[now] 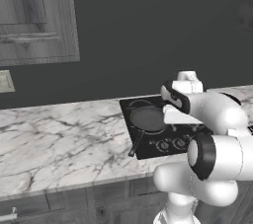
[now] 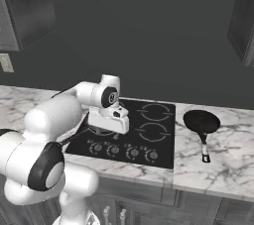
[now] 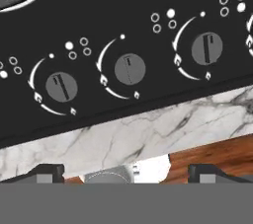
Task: Place both pans onto different burners. Then place the lemon wedge and the chicken drumstick on different pans.
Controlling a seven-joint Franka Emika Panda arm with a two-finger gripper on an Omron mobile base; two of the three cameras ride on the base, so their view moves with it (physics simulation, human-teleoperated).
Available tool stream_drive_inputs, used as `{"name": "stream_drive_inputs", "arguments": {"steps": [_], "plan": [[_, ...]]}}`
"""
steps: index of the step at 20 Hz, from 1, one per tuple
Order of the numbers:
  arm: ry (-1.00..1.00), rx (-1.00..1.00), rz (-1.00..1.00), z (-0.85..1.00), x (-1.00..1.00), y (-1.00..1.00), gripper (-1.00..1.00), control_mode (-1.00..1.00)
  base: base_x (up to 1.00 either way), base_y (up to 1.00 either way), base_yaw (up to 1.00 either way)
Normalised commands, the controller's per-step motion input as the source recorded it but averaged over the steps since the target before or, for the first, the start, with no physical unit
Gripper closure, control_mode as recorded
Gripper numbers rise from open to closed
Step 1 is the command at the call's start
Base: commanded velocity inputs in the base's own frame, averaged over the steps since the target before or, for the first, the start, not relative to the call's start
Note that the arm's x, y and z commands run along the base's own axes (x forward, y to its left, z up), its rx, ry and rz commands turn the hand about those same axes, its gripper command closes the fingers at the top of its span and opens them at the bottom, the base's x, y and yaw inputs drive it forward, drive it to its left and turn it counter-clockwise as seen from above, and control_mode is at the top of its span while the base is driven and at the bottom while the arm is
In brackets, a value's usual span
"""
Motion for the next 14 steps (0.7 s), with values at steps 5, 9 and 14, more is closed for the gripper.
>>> {"name": "stream_drive_inputs", "arguments": {"steps": [5, 9, 14], "plan": [[-0.16, 0.07, 0.13, 0.12, -0.16, -0.92, -1.0, -1.0, 0.0, 0.0, 0.0], [-0.11, 0.11, 0.1, 0.06, 0.0, -0.82, -1.0, -1.0, 0.0, 0.0, 0.0], [-0.07, 0.14, 0.06, 0.01, 0.0, -0.62, -1.0, -1.0, 0.0, 0.0, 0.0]]}}
